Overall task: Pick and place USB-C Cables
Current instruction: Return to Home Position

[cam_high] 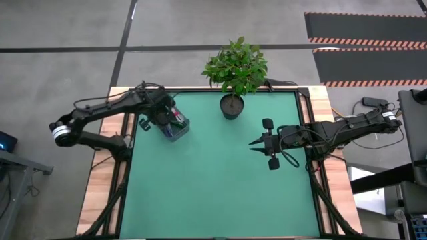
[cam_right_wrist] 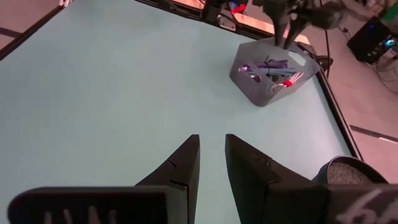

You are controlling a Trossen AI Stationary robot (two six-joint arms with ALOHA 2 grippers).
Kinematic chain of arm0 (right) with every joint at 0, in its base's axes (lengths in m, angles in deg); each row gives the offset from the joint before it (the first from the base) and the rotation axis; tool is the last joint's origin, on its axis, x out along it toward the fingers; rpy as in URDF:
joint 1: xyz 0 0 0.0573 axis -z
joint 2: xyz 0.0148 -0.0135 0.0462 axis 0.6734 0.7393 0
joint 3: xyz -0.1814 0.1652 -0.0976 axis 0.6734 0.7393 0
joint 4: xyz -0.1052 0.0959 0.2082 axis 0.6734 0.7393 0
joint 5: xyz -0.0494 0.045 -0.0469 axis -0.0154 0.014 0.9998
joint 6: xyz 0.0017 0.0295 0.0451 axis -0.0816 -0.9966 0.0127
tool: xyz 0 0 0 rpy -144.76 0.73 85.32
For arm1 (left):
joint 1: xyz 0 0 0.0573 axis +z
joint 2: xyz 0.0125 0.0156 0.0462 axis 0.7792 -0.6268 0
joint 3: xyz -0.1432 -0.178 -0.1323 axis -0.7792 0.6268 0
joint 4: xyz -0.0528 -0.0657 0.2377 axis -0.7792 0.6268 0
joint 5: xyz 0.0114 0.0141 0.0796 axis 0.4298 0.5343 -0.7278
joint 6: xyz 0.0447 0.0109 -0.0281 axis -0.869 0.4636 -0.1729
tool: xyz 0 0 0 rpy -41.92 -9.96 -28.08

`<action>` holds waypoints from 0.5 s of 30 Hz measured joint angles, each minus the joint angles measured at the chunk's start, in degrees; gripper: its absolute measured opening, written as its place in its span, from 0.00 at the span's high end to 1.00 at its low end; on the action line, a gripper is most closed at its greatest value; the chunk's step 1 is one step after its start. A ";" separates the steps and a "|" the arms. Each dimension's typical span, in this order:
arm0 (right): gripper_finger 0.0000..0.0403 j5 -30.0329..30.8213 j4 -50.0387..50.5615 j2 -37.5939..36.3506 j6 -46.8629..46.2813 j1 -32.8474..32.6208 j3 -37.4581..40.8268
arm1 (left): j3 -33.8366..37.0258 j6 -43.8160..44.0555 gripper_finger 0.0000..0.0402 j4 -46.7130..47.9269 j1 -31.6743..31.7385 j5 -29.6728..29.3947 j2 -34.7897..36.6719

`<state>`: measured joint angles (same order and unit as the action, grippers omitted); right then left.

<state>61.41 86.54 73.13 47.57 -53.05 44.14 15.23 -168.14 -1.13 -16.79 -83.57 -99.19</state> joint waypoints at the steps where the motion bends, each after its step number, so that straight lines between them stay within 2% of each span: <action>1: 0.83 0.00 -0.04 0.00 0.22 0.00 0.00 | -0.53 1.87 0.78 -0.43 -0.74 -0.13 0.88; 7: 0.83 0.00 -1.11 0.00 1.65 0.00 0.02 | -0.84 17.00 0.79 -9.15 -7.82 0.33 7.49; 15: 0.83 -0.02 -2.32 -0.02 2.90 0.00 1.21 | 3.80 31.31 0.79 -28.84 -24.12 0.58 13.83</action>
<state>61.38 84.22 73.10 50.47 -53.05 45.35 19.04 -136.82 -29.97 -40.90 -82.99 -85.36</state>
